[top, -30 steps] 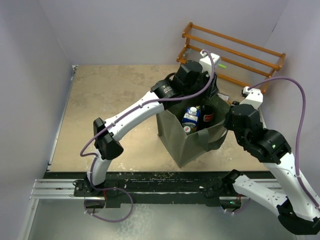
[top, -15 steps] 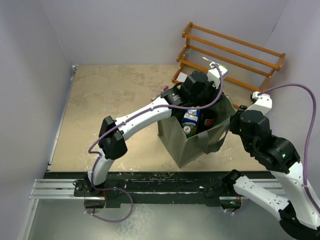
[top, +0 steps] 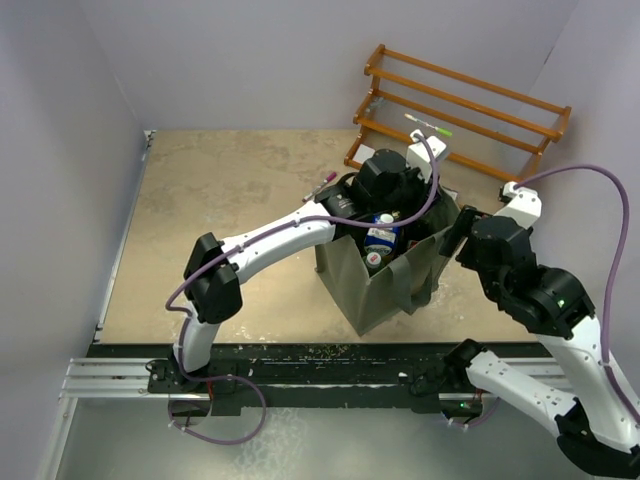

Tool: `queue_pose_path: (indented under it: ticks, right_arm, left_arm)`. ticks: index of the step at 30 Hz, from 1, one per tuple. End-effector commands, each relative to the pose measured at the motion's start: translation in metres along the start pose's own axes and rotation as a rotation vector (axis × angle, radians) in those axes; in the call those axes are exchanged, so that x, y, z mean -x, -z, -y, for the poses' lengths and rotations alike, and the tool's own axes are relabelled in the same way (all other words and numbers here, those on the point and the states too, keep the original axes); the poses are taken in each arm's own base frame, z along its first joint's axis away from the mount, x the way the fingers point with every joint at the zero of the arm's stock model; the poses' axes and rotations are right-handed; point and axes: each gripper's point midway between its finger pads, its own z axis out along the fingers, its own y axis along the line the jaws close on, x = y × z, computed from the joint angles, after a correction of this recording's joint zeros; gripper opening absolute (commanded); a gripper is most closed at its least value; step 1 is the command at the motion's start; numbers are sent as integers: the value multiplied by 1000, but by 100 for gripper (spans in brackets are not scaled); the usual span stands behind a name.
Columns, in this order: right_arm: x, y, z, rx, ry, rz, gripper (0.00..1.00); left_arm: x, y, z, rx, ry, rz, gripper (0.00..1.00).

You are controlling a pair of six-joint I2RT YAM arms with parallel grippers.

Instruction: Take the beverage out of the canvas bag

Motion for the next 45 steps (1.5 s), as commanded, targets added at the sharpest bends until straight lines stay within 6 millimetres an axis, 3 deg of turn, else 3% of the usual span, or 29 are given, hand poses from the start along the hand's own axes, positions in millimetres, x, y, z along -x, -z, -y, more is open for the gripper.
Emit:
queue_pose_path:
  ticks: [1,7,13,17,20,25,29,34,38,40,45]
  right_arm:
    - [8,-4,-8,-21,-46,-3,78]
    - [9,-9,-10,-55,-51,-17,71]
    - [39,26,-6,86,-138,93,81]
    - [44,30,0,57,-169,101,83]
    - [36,18,-2,14,-143,78,85]
    - [6,-3,-8,-19,-100,-4,82]
    - [0,-11,-20,28,-74,-5,81]
    - [-11,-15,-16,0,-59,-37,58]
    - [-11,-10,-16,38,-72,-26,26]
    - [-10,-8,-13,34,-71,-19,14]
    - [-7,-6,-9,26,-82,-3,12]
  left_arm:
    - [23,16,5,-8,-2,58,12]
    - [15,17,0,11,-5,44,16]
    - [6,16,0,16,19,17,17]
    - [6,19,0,13,24,14,17]
    - [6,20,1,9,25,13,17]
    - [4,20,1,12,33,12,18]
    - [-3,19,2,1,29,-1,24]
    - [-13,21,0,3,11,-21,30]
    - [-18,22,0,-6,-10,-31,39]
    - [-20,23,0,-11,-22,-33,45]
    - [-31,20,0,-27,-44,-43,53]
